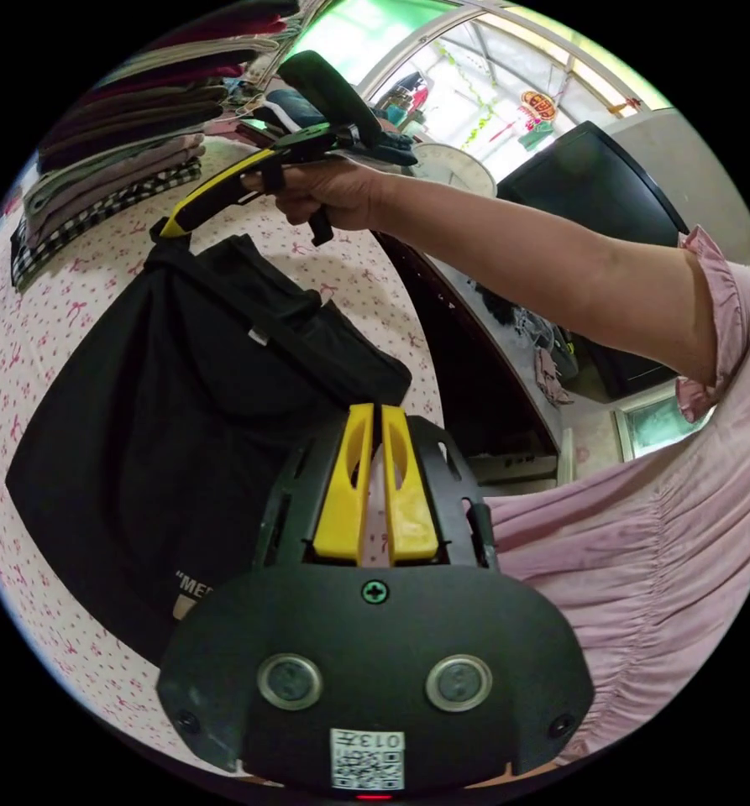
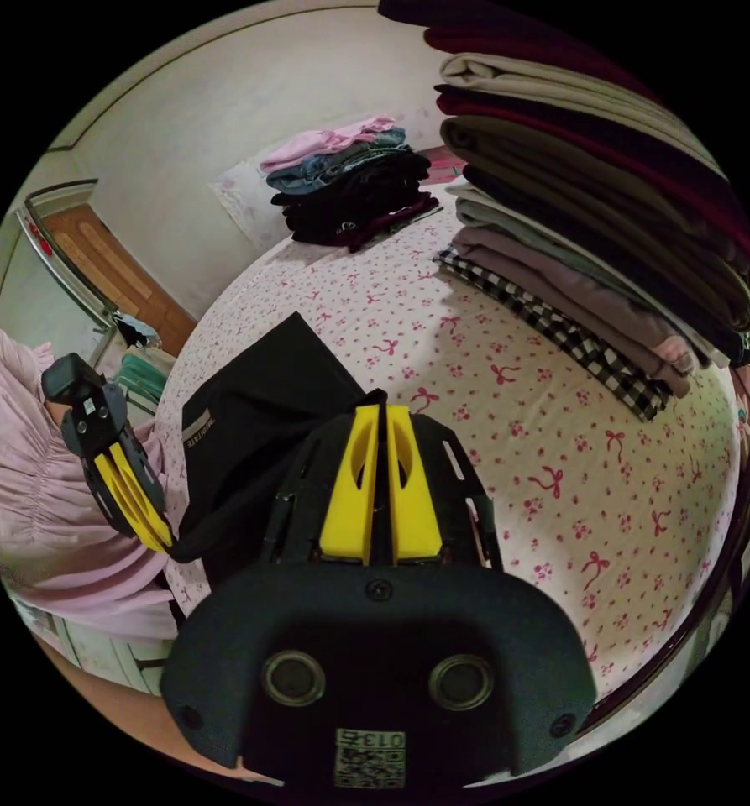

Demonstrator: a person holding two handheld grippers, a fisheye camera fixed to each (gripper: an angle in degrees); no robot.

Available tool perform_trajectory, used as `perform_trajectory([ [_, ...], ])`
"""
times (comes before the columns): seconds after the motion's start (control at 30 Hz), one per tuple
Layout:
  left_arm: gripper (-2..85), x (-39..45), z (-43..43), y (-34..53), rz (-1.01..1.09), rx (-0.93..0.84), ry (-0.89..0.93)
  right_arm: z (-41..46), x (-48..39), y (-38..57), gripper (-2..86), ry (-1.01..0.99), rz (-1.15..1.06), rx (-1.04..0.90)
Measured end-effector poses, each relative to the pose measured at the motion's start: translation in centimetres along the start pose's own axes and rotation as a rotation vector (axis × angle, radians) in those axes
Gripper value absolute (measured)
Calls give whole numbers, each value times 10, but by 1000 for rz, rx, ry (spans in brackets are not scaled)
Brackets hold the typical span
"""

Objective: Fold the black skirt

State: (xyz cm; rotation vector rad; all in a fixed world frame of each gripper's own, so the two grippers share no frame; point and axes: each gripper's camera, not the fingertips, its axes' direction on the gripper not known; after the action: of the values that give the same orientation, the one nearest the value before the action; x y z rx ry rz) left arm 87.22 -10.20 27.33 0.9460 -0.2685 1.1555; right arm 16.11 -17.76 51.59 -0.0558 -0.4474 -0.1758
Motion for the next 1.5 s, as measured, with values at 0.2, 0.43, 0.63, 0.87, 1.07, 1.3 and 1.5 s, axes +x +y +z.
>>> perform_trajectory([
  [0.2, 13, 22, 22, -47, 29, -57, -21, -37, 31, 37, 23, -13, 36, -21],
  [0.43, 78, 46, 55, -86, 92, -136, 2, -106, 51, 93, 43, 172, 300, 30],
  [0.63, 118, 100, 17, -86, 270, -73, 68, -178, 9, 161, 59, 234, 466, 57],
  [0.87, 110, 60, -64, -11, 73, -59, -237, -177, -58, 226, 75, 119, 647, 19],
  [1.07, 109, 38, -90, 27, -96, -80, -342, -156, -72, 233, 76, 90, 717, 0],
  [1.3, 110, 57, -89, 30, -94, -75, -351, -172, -78, 231, 26, 194, 729, 14],
  [1.5, 108, 72, -90, 35, -74, -87, -346, -172, -79, 252, 58, 208, 736, 13],
])
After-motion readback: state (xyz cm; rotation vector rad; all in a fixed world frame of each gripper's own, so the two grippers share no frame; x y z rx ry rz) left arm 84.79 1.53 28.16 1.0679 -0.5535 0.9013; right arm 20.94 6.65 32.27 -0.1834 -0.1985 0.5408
